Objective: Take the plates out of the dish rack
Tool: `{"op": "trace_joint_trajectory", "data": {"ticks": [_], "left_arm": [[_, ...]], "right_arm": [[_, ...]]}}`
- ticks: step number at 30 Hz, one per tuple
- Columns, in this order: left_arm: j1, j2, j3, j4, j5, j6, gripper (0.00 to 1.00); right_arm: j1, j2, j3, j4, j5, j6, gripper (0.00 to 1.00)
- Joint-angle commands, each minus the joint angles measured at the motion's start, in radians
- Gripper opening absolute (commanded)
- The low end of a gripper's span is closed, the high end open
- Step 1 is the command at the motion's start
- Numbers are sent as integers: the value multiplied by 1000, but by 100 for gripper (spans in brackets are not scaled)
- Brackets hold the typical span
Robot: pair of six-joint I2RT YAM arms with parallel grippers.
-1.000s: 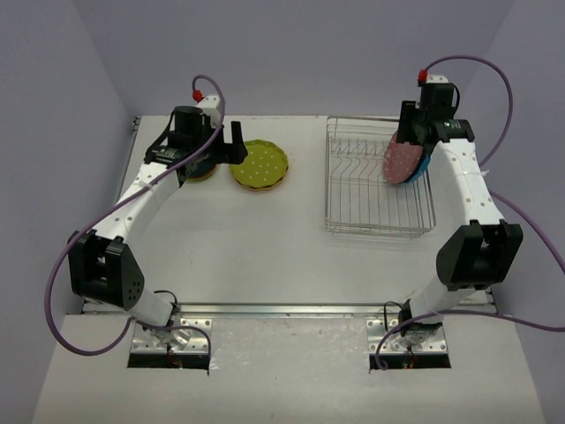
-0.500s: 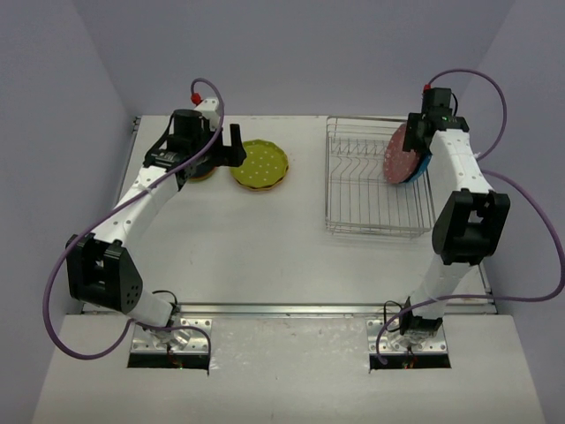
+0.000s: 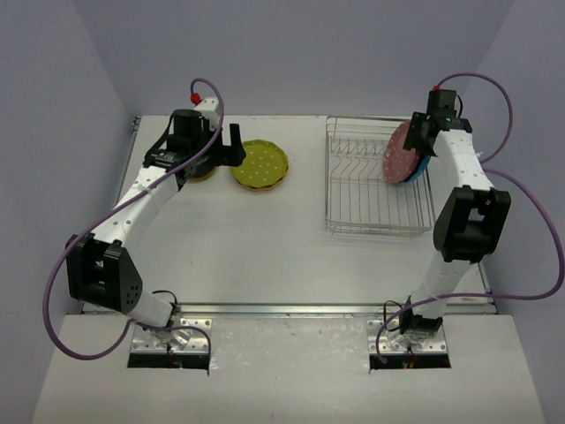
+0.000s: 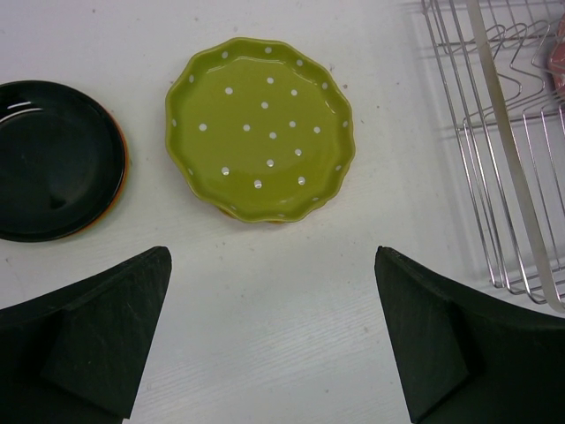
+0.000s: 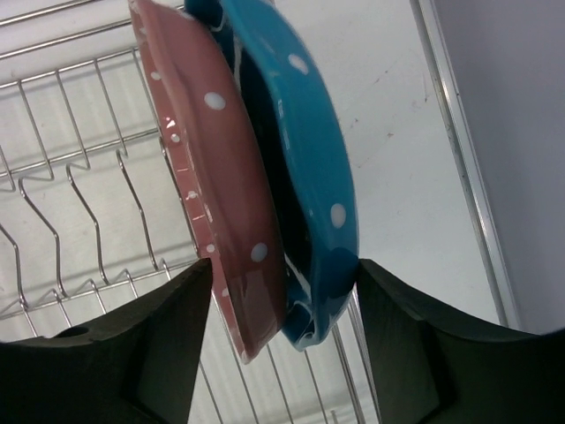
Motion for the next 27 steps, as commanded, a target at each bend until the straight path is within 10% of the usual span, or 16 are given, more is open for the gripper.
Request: {"op": "trace_joint_trajectory", "data": {"ticks": [1,27], "left_arm": [[-5,-23,-6,52,1,-7,98],[-6,12,26,35,3,-8,100]], "right_arm": [[17,-113,-38,85,-1,-1,68],[31,102,264,-7,-58,-60,72]]}}
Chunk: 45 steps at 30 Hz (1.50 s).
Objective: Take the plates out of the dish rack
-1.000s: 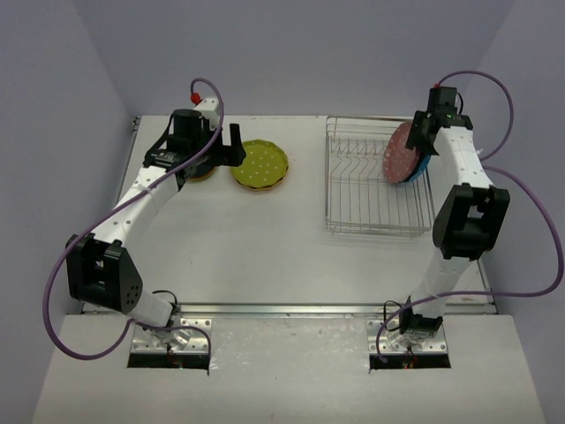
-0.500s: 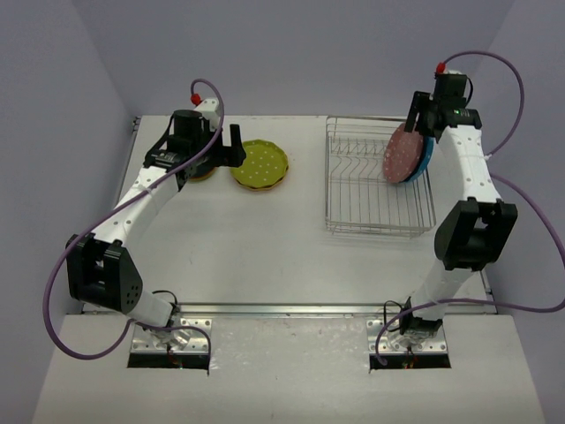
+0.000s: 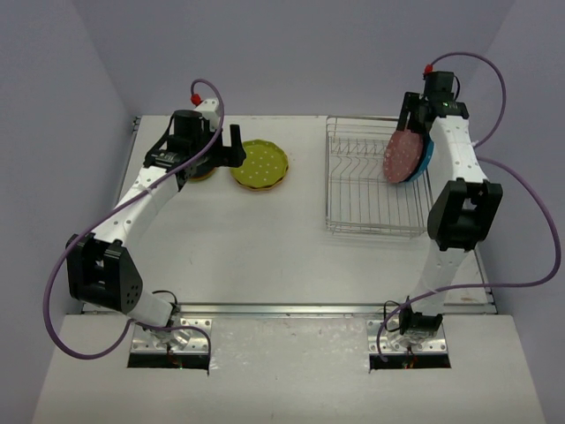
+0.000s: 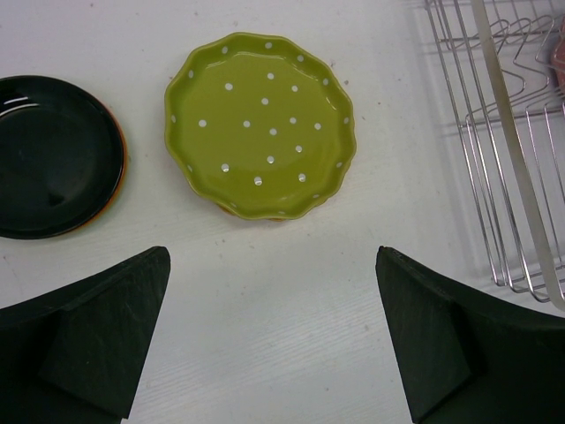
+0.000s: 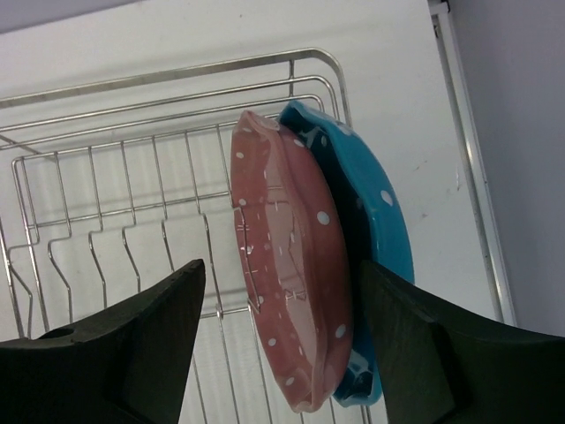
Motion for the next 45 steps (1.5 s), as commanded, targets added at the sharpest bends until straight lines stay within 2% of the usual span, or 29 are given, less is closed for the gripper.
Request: {"op": "trace_joint_trajectory", "data": {"ticks": [1,8,13,17,29,35,39,41,42,45], "left_arm": [[-6,13,33,35,4,-8,100],[-6,30,38,31,5,-9,100],[-6,31,35,32,4,-9,100],[-6,36,35,34,7,-10,100],[-6,40,35,32,8,-9,100],[-4,48,41,22,12,-5,100],[-2,53,44,12,15,-5,100],[0,54,46,8,19,-7,100],[1,54,46,8,20,-7,100],[8,53,47,8,22,-10,100]], "right_arm": [[6,9,34,5,18,-9,72],[4,33,10,8,27,-11,70],[4,59,25,-7,54,-15,73],[4,108,67,-59,35,-13,74],[4,112,-2,-57,-70,14,67],[4,99,-47,-42,-58,3,56],[4,76,-71,-27,-46,0,42],[4,65,-74,-26,-52,-3,32],[5,61,-73,-27,-54,-3,31],[6,47,-60,-35,-61,-12,16]]}}
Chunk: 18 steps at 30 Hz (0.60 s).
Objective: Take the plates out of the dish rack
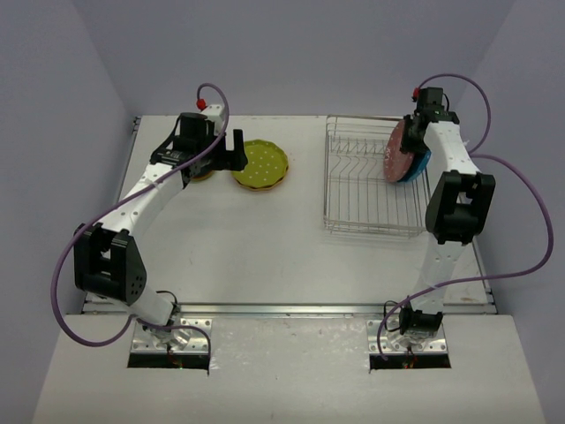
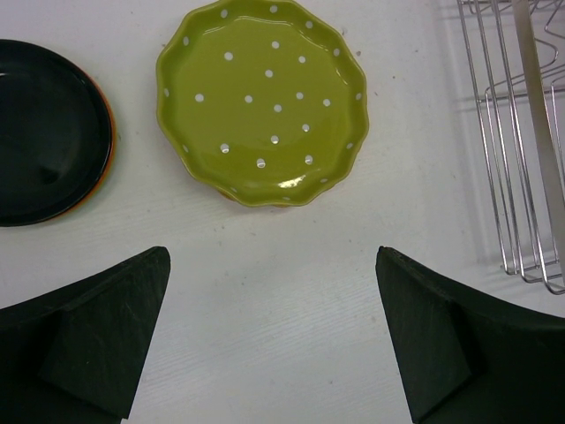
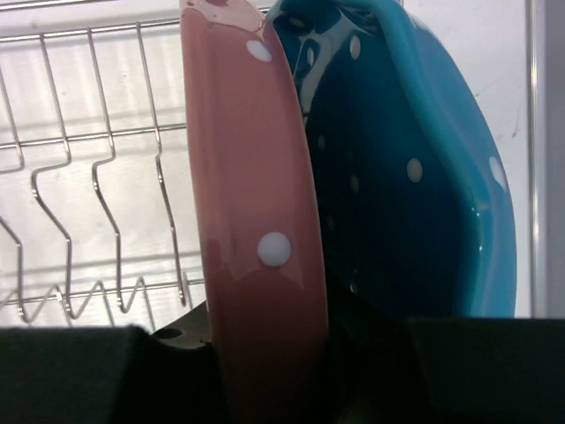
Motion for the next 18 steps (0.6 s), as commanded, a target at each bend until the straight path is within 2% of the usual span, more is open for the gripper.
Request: {"op": "trace_joint_trajectory", "data": {"ticks": [1,4,18], "left_arm": [[8,-6,45,24,19,-11,100],[12,-9,43,23,20,-12,100],[22,-22,39,21,28,-19,100]], "right_arm": [[10,-47,11,13,-19,16,14],[10,-48,42,-8,-29,9,0],[35,-133,83,62,9,-160,0]]}}
